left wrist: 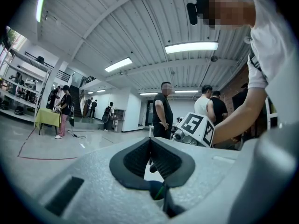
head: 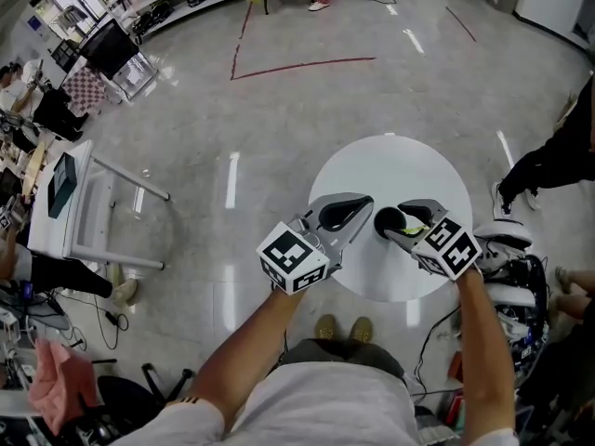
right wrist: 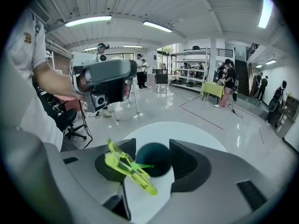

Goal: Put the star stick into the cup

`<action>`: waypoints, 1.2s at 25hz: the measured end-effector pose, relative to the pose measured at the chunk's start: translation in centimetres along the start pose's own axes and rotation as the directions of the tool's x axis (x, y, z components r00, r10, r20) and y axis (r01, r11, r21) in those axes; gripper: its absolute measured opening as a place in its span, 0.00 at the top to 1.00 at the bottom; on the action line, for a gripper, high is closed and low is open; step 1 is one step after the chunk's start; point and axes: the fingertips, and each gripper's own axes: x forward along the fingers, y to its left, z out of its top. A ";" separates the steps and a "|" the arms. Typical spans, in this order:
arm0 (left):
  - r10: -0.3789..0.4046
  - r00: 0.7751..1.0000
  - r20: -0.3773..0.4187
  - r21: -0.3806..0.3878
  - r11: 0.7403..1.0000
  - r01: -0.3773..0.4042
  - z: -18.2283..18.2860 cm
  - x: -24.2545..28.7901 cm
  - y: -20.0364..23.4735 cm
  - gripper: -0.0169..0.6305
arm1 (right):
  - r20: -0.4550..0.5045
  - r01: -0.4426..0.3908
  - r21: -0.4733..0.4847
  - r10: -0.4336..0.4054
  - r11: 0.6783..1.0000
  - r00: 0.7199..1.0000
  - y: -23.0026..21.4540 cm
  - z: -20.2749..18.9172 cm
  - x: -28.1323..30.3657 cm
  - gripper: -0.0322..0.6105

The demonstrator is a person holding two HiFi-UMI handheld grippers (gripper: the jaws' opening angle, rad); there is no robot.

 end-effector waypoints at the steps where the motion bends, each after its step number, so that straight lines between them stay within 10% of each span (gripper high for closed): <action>1: -0.001 1.000 -0.001 0.001 1.000 0.001 0.0 0.0 -0.1 0.95 | 0.012 -0.003 0.000 0.003 1.000 1.000 0.1 0.2 -0.3 0.66; 16: -0.026 1.000 0.012 0.025 0.999 0.025 1.3 0.2 -0.9 0.95 | 0.289 -0.018 0.050 0.003 0.999 0.957 0.7 5.6 -5.0 0.62; 30: -0.038 0.990 0.136 0.083 0.996 0.026 8.2 -0.1 -2.2 0.95 | 0.599 0.089 0.021 -0.084 0.996 0.797 1.0 13.3 -14.1 0.75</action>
